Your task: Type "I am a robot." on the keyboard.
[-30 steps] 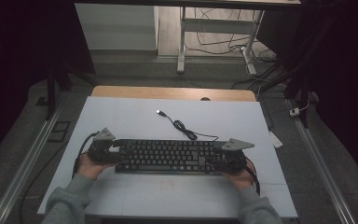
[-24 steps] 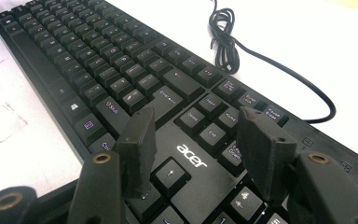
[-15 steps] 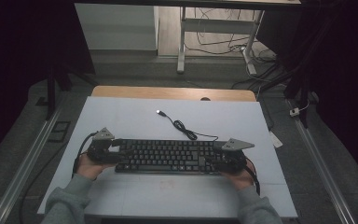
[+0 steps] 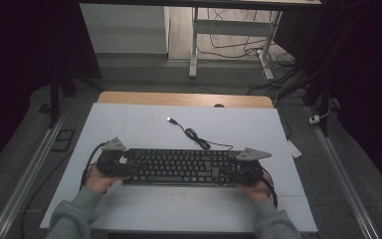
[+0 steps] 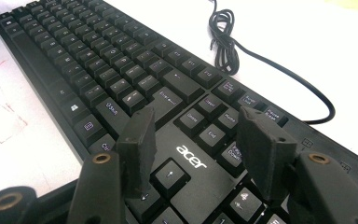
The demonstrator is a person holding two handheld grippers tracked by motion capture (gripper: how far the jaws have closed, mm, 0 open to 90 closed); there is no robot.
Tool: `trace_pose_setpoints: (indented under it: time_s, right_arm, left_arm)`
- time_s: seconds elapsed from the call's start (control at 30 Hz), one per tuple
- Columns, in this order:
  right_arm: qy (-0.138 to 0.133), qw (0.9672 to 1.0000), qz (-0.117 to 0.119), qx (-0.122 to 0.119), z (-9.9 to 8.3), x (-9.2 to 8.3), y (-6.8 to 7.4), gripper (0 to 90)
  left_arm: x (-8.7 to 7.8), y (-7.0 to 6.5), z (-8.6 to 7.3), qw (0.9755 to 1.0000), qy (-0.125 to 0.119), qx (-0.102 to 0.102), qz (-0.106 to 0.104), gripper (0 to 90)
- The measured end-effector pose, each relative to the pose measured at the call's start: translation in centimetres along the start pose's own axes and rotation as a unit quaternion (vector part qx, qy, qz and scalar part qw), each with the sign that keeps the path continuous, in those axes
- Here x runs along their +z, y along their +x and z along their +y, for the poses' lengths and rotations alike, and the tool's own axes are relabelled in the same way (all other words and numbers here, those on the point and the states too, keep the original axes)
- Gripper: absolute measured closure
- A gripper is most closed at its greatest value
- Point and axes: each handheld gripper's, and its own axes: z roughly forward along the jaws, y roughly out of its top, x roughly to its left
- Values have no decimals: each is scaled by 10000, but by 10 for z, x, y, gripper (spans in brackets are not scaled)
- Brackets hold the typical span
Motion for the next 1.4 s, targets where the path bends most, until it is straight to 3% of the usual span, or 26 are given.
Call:
trace_pose_setpoints:
  time_s: [0.5, 1.0, 1.4]
  right_arm:
    - [39, 10000, -6, -22, 0, 1, 0, 478]
    - [48, 10000, -4, -27, 0, 1, 1, 478]
    - [62, 10000, -21, -24, 0, 1, 0, 479]
  left_arm:
    - [12, -21, 5, 9993, 95, 240, -268, 337]
    - [32, -47, 8, 9968, 296, 576, -476, 343]
    - [46, -56, 7, 9944, 515, 731, -569, 436]
